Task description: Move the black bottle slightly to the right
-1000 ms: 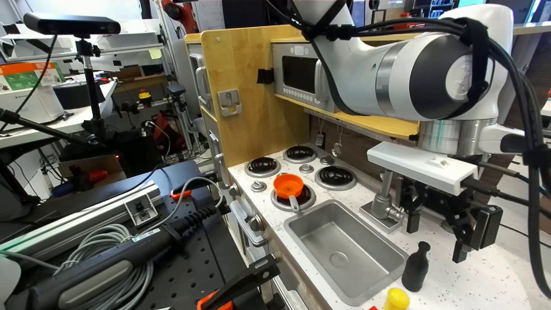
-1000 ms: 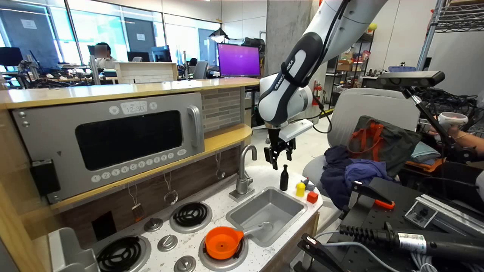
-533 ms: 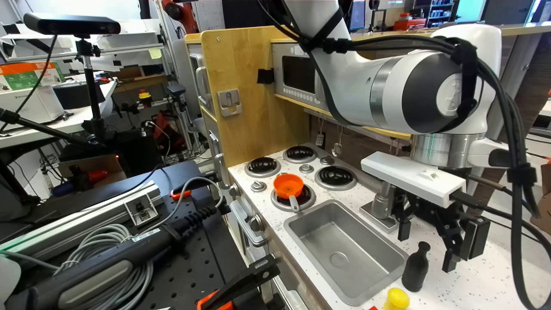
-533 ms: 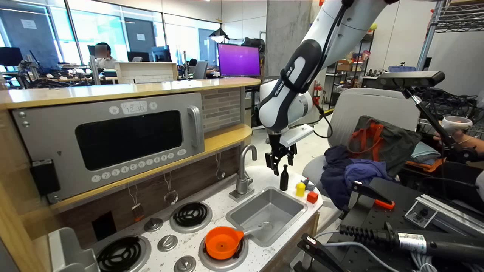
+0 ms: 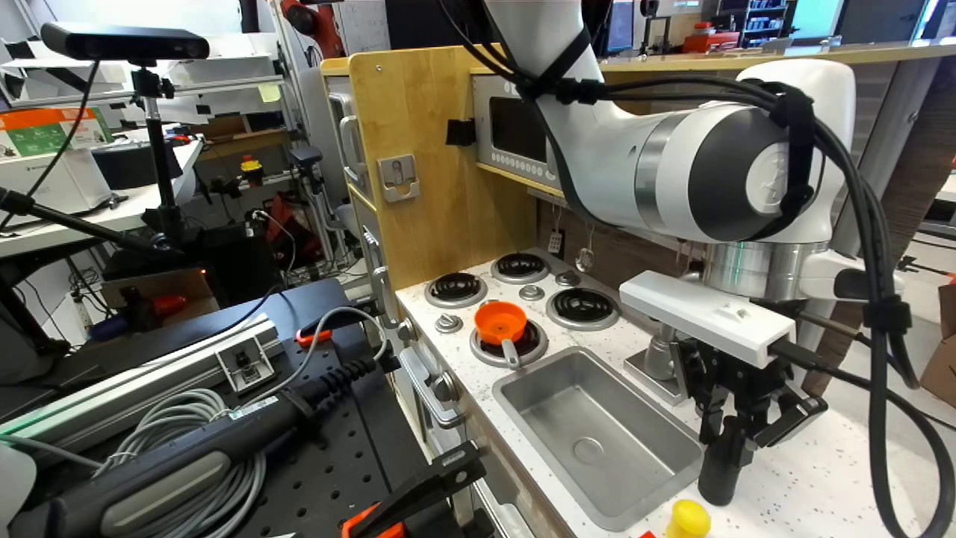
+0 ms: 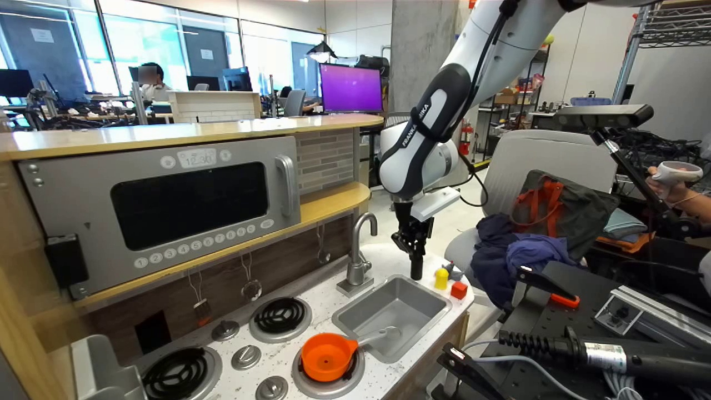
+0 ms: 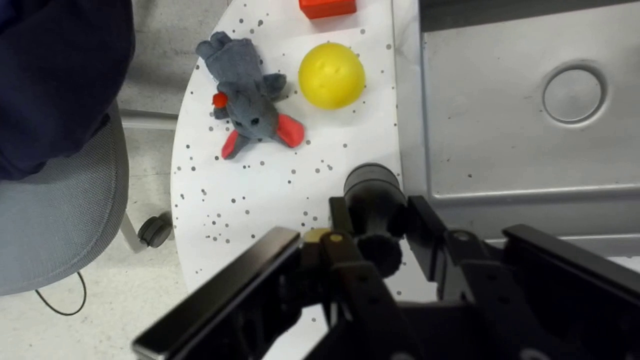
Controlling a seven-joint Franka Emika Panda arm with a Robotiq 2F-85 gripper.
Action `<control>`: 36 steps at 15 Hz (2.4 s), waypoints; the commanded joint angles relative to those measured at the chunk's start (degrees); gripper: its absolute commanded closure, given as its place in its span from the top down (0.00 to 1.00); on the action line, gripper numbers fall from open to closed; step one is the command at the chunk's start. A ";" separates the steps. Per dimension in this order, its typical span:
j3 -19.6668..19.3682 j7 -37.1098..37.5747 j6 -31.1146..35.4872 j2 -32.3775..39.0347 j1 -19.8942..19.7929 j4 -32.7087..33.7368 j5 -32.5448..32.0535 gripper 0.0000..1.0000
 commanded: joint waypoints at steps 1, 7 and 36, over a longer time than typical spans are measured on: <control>-0.35 -0.38 0.24 -0.99 0.48 -0.33 -0.23 0.08; -1.28 2.20 -0.38 -5.28 -0.05 -3.58 1.00 0.08; -1.03 10.03 -5.04 5.78 -6.14 9.77 11.00 0.08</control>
